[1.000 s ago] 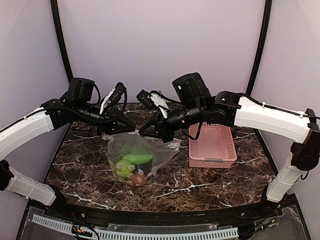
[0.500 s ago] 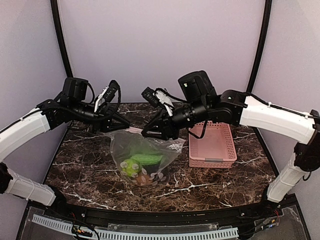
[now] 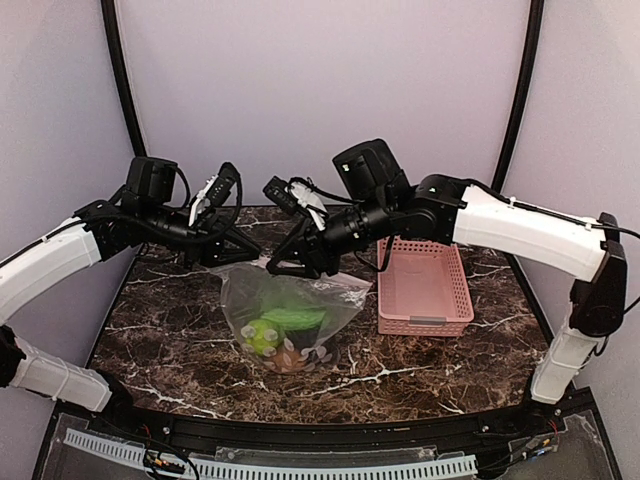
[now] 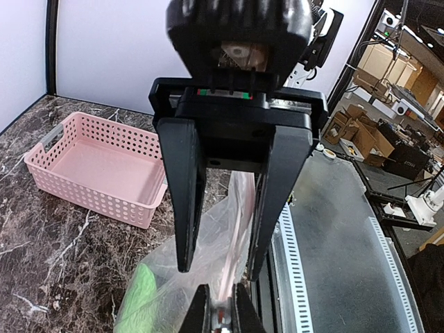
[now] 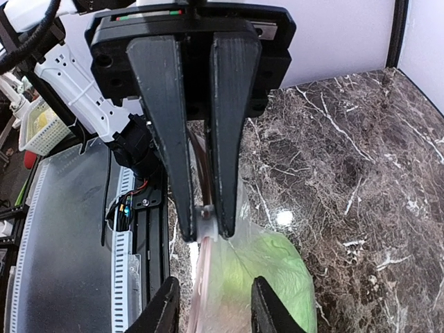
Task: Place the food in the zip-top bag and seal the zipper
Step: Unzip the zipper of the food storage bag, then hold the zipper food storage bag at the center of the board, then zip the zipper on the zipper food storage bag.
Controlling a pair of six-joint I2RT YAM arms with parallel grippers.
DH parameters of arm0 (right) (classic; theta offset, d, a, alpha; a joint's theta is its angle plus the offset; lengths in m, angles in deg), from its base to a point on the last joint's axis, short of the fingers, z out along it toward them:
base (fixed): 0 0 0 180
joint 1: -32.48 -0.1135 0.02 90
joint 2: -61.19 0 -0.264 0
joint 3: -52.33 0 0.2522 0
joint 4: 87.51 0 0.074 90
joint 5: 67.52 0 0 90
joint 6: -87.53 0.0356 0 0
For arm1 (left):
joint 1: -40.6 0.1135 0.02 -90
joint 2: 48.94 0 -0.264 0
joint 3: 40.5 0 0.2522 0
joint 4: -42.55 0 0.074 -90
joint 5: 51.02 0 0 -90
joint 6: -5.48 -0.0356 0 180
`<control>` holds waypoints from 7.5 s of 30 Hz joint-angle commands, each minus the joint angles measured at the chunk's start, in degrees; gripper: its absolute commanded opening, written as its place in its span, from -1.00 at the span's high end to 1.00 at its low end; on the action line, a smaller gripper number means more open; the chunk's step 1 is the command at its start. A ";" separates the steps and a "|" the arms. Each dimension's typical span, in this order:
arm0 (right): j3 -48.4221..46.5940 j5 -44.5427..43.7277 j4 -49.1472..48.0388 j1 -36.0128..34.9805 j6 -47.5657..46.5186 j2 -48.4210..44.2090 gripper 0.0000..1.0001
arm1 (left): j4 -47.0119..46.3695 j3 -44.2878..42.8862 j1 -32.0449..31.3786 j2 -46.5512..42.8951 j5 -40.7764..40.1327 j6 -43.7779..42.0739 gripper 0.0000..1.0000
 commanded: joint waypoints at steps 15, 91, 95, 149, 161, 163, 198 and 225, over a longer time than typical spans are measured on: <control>5.03 -0.51 -6.28 0.10 -0.20 -4.83 1.00 | 5.33 0.13 0.96 -3.13 -4.93 -3.05 -0.44; 3.50 -1.81 -9.10 -0.01 7.68 -2.77 0.43 | 2.25 2.39 1.75 -5.07 -6.92 -2.49 0.99; 1.20 -1.36 -8.92 0.01 7.83 -0.70 0.12 | 1.85 2.48 1.76 -5.03 -5.88 -2.29 0.99; 9.12 -3.67 -7.57 0.26 10.15 -6.92 0.96 | 2.57 2.56 1.98 -5.94 -9.51 -3.19 0.99; 13.35 -5.03 -6.91 0.26 11.41 -11.20 0.97 | 2.12 2.76 2.58 -6.64 -10.05 -2.94 0.99; 13.88 -5.23 -6.74 0.30 11.62 -11.69 0.97 | 2.03 2.73 2.63 -6.75 -10.15 -2.93 0.99; 15.53 6.23 11.15 0.31 7.65 -14.49 0.99 | 1.79 2.94 3.91 -7.47 -10.75 -3.11 0.99; 17.61 4.44 13.28 0.40 8.81 -16.58 1.00 | 1.37 3.29 4.57 -8.06 -11.72 -2.96 0.99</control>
